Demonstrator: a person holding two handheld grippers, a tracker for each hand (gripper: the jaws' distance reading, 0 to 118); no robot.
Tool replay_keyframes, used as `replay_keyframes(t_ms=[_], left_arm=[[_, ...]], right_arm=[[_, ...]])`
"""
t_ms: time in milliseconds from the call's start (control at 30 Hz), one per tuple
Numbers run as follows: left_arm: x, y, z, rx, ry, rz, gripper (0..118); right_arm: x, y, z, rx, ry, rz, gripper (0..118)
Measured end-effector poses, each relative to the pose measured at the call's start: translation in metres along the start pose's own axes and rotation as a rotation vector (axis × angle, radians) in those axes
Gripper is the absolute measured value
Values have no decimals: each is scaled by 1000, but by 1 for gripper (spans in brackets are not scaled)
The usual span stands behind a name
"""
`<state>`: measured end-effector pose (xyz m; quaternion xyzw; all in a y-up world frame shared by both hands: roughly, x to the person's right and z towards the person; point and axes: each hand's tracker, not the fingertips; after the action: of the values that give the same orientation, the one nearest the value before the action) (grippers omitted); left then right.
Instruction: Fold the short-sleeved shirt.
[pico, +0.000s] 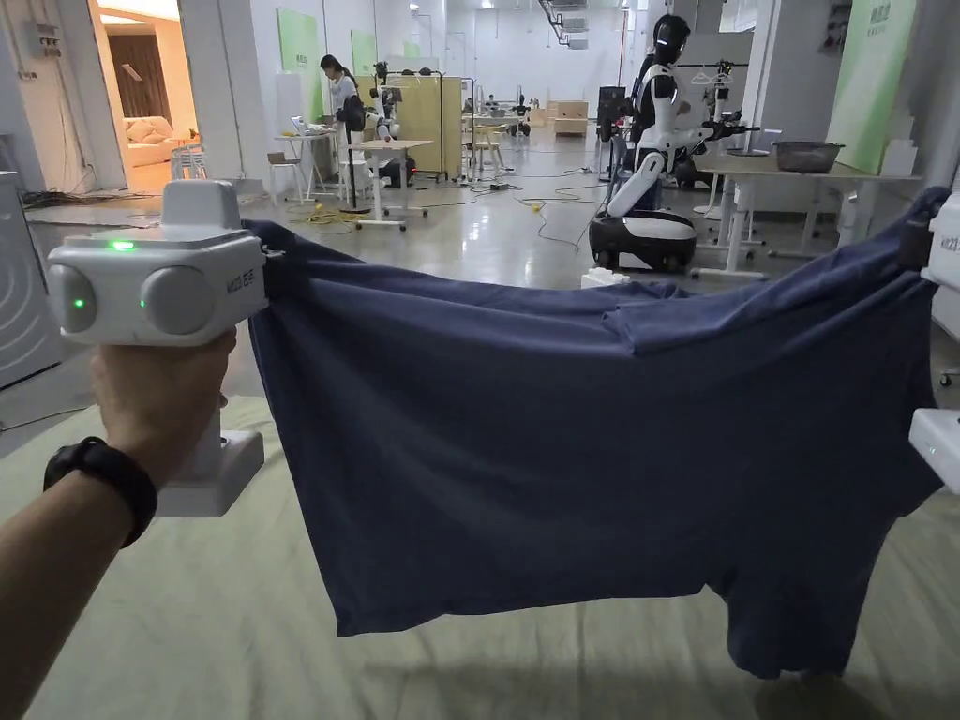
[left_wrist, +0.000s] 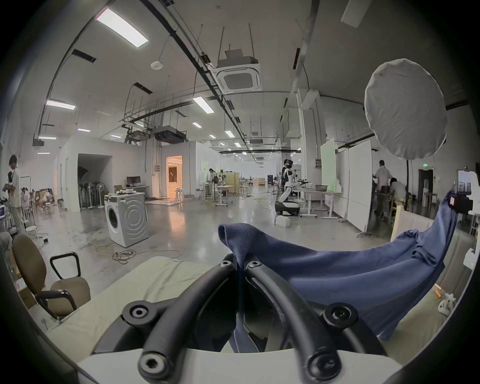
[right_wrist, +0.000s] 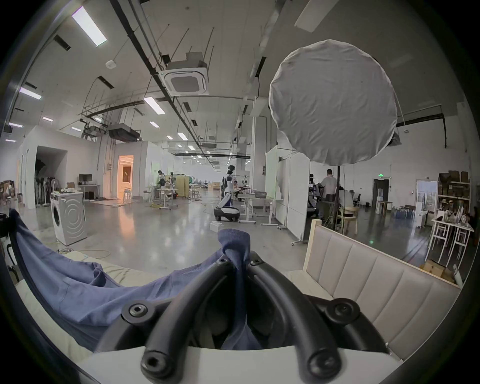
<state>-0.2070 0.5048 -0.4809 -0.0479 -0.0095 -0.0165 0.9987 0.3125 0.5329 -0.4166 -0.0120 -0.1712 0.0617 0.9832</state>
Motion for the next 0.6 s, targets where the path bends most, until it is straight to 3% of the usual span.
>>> replay_keyframes(t_ms=[300,333,433,600], left_arm=[[-8,-110,39,-67,-149,-38,4],[-13,-131,56,4,-180,-8,4],[-26,-181,89,-62,-213,74,4],[-43,-255,165,-178,-259,213,4]], right_arm=[[3,-127,44,-229,107,-170,5],[5,-148,60,-255,92,-200,5],[19,-199,104,-303,124,-293,5],[39,-264,184,-370,123,-318,5]])
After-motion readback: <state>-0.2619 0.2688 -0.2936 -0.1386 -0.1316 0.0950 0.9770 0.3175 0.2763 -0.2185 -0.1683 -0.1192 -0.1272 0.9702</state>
